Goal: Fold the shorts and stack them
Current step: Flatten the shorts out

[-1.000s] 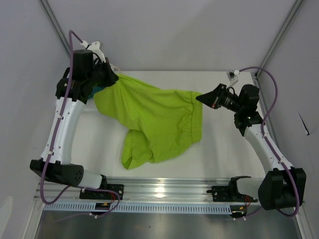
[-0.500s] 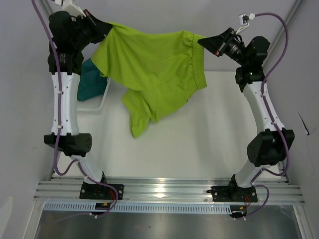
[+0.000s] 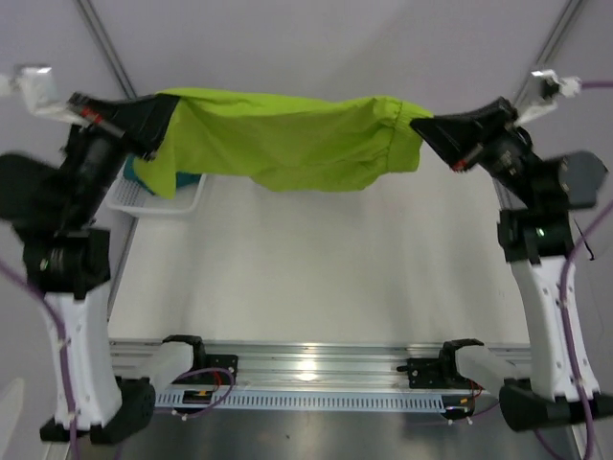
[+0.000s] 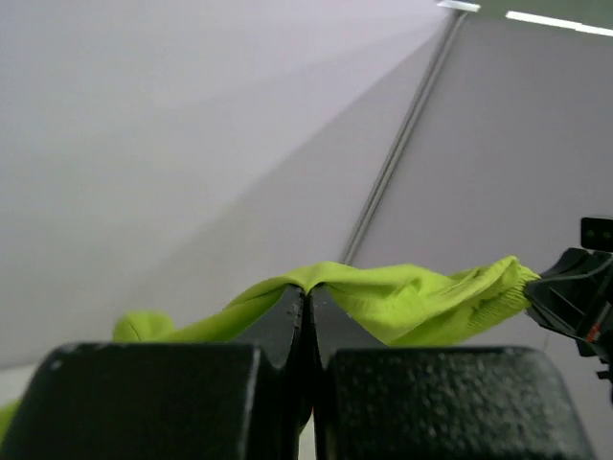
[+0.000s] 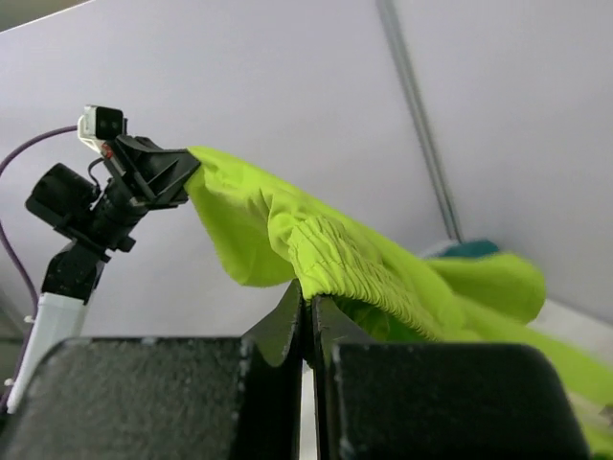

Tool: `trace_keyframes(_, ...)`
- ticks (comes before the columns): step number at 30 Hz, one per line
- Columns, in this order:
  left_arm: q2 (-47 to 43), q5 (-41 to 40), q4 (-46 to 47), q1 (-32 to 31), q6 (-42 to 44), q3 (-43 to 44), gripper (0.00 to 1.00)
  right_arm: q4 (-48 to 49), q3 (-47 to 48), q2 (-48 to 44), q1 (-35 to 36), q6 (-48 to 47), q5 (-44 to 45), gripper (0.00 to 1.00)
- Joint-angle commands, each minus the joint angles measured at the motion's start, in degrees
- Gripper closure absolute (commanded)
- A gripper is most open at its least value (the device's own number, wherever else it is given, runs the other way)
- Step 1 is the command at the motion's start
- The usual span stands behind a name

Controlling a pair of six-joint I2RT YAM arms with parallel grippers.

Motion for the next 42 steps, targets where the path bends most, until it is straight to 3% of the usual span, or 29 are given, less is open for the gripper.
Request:
trace_keyframes(1, -12.05, -3.62, 2.47, -0.04, 3.18, -1.54, 1.00, -5.90, -1.97, -13.85, 2.60, -6.47, 4.13, 1.00)
trace_keyframes(5, -16.90, -5.38, 0.62, -0.04, 4.33, -0.24, 1.00, -13.01, -3.03, -21.42, 3.23, -4.72, 5.63, 1.00)
trace_keyframes(11, -11.55, -2.67, 0.09, -0.04, 2.66, 3.37, 1.00, -19.00, -1.97, -20.03, 3.23, -2.43, 5.01, 1.00)
trace_keyframes(15, -9.43, 0.15, 7.19, -0.04, 0.03, -12.04, 1.00, -25.25, -7.84, -16.43, 3.23, -3.57, 8.18, 1.00)
trace_keyframes(19, -8.11, -0.11, 18.68, -0.91, -2.35, -33.49, 1.00, -15.16, -28.80, -17.03, 3.32, 0.81, 10.37, 1.00)
trace_keyframes(22, -5.48, -5.55, 24.76, -4.34, -0.87, -43.44, 1.00, -6.63, -38.85, -16.78, 3.32, 1.00, 15.02, 1.00)
trace_keyframes(25, -0.04, -10.91, 30.20, -7.94, -0.16, -48.30, 1.00, -0.30, -42.84, -14.41, 3.23, -0.22, 19.94, 1.00)
trace_keyframes(28, 8.39, -16.18, 34.79, -10.76, 1.85, -47.10, 1.00, 6.29, -42.50, -6.08, 2.79, -2.86, 24.08, 1.00)
trace_keyframes(29, 11.20, -17.24, 35.24, -10.94, 2.47, -45.78, 1.00, 11.35, -41.36, 0.65, 2.53, -3.56, 24.52, 1.00)
trace_keyframes(31, 19.81, -20.41, 35.25, -11.11, 3.88, -38.42, 1.00, 17.35, -35.49, 8.76, 1.30, -4.62, 22.95, 1.00)
trace_keyframes(32, 22.97, -21.11, 34.38, -11.11, 4.32, -32.72, 0.95, 19.56, -32.07, 17.33, 0.77, -5.15, 21.29, 0.98)
trace_keyframes(33, 29.61, -22.42, 30.37, -11.11, 5.72, -29.19, 0.73, 20.27, -23.94, 21.77, 0.24, -5.50, 20.06, 0.56)
trace_keyframes(34, 32.90, -23.30, 25.71, -11.11, 6.25, -20.71, 0.47, 18.63, -19.25, 25.64, -0.28, -5.50, 19.26, 0.26)
trace_keyframes(35, 36.24, -24.71, 19.14, -11.20, 6.78, -15.41, 0.19, 10.61, -14.50, 29.16, -1.68, -5.24, 18.73, 0.05)
trace_keyframes(36, 39.14, -25.94, 12.20, -11.46, 7.40, -5.26, 0.01, 6.70, -7.06, 34.07, -2.22, -6.11, 17.51, 0.00)
trace_keyframes(37, 43.26, -29.00, 1.60, -11.99, 9.84, 2.59, 0.01, 2.74, -5.25, 35.16, -2.57, -7.34, 17.15, 0.00)
trace_keyframes(38, 44.09, -30.59, -1.98, -13.30, 10.99, 6.41, 0.01, -2.52, -5.14, 34.91, -2.75, -8.91, 19.58, 0.00)
trace_keyframes(42, 37.44, -34.30, -4.40, -14.28, 10.49, -1.60, 0.01, -9.94, -12.15, 29.73, -2.92, -14.20, 24.79, 0.01)
